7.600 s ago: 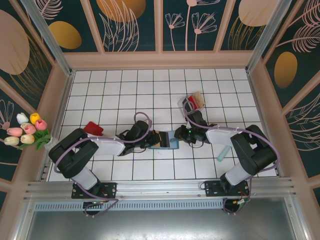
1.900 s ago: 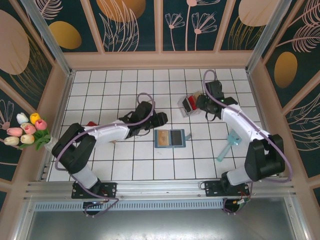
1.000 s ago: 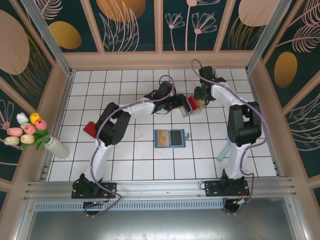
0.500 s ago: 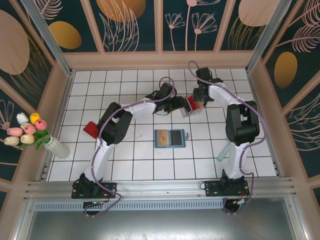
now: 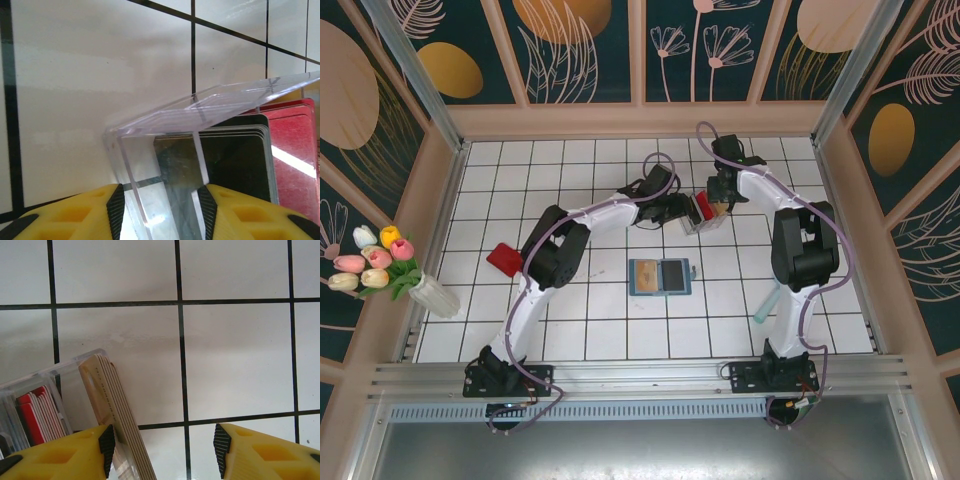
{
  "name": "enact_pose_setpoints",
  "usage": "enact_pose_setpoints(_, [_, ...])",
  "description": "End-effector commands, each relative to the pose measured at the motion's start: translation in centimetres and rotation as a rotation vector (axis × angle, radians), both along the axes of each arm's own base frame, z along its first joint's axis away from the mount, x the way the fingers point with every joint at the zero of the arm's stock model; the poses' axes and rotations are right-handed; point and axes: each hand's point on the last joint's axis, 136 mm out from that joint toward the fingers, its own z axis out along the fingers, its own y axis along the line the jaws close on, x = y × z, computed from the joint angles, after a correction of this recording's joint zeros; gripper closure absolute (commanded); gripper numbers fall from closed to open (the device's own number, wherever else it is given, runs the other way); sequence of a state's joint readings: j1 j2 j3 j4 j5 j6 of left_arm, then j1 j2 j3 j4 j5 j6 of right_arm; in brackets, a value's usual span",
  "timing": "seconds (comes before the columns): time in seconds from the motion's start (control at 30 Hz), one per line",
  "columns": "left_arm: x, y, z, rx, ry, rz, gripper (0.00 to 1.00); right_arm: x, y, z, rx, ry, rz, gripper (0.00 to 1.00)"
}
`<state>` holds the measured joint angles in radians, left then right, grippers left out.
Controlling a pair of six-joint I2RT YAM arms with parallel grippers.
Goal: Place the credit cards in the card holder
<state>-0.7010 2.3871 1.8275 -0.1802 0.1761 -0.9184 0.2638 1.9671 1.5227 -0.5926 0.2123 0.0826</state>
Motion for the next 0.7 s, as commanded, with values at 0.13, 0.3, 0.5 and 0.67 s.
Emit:
enact_pose_setpoints(0.13, [-2.8, 4.5, -3.5, 0.179, 0.077, 0.025, 0.54, -1.6, 2.5, -0.3, -0.024, 0.034, 0.105, 0.42])
enact_pose_setpoints(0.3, [-4.2, 6.6, -3.2, 0.244, 0.060, 0.008, 0.57, -2.7, 3.6, -0.5, -0.089, 0.042, 0.125, 0.42])
enact_pose_setpoints(0.5, [-6.3, 9.4, -3.0, 0.295, 0.047, 0.016, 0.60, -4.3, 4.4, -0.9, -0.144, 0.044, 0.128, 0.42])
enact_pose_setpoints(0.67, [-7.2, 10.5, -3.3, 0.314, 0.042, 0.010, 0.61, -4.9, 5.4, -1.2, -0.116, 0.048, 0.150, 0.43])
